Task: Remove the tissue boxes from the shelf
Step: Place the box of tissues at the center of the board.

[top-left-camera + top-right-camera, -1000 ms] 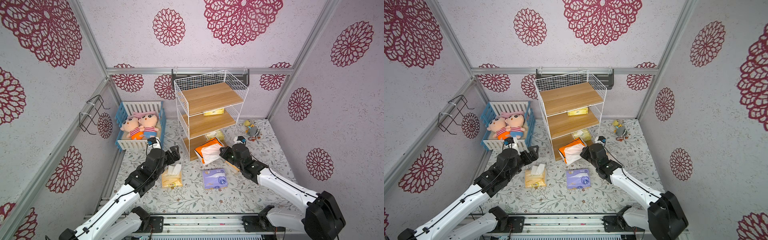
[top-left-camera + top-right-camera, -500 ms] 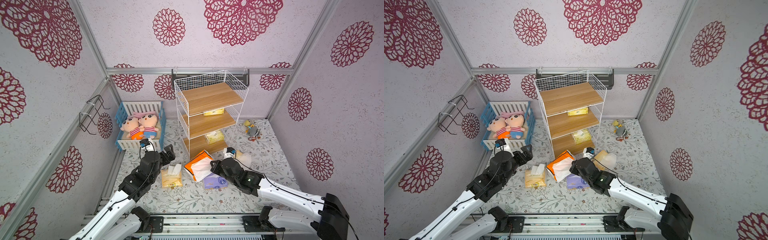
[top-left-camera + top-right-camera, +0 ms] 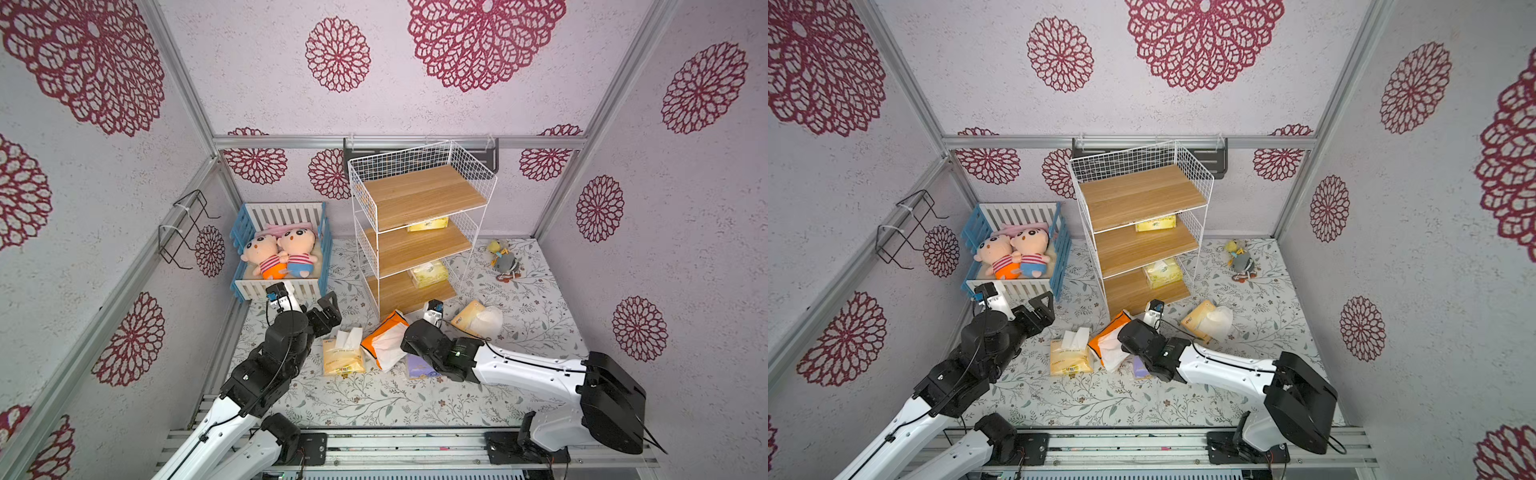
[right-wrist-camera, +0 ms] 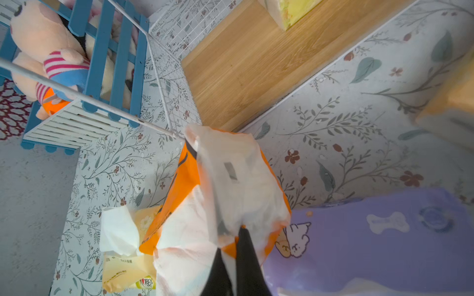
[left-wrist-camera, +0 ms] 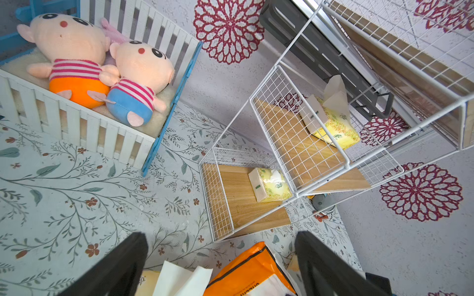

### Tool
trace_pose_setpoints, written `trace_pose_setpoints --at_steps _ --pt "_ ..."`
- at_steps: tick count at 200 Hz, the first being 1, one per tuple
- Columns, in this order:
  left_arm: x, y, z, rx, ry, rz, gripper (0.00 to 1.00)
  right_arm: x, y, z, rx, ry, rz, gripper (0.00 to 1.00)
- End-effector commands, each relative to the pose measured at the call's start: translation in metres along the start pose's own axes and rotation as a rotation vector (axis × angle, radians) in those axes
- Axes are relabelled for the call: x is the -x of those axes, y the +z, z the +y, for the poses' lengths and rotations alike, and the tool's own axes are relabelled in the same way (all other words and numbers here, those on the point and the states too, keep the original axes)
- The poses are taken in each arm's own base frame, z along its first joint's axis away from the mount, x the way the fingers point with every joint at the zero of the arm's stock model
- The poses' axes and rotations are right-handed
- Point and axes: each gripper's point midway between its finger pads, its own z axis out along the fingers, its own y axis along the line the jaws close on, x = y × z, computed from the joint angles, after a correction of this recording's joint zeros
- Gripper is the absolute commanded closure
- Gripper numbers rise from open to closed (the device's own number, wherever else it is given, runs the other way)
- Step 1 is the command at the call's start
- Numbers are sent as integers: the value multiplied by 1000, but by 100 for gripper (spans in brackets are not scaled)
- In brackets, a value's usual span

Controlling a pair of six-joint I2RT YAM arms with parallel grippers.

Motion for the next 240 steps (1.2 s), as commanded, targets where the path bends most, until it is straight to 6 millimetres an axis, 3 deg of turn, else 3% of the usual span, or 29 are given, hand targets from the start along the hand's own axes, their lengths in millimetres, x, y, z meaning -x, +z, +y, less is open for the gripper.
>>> trace_pose_setpoints --at_steps 1,60,93,108,140,190,216,240 --pt "6 -3 3 17 11 -14 3 0 0 21 45 29 -17 100" --pt "10 -4 3 28 25 -18 3 -41 10 54 130 51 85 94" --pt "10 -2 1 29 26 -12 3 -53 5 67 186 70 124 75" --pt "10 -1 0 32 22 -5 3 -56 1 74 217 65 133 58" --pt "6 0 -1 33 7 18 3 -48 -10 82 247 35 118 48" --pt "-9 -1 14 84 -47 64 3 1 -45 47 170 -68 -14 44" --pt "-30 -1 34 155 -106 117 3 16 -50 29 197 -73 20 47" --pt "-64 -1 65 270 -149 201 3 12 -58 21 219 -109 39 54"
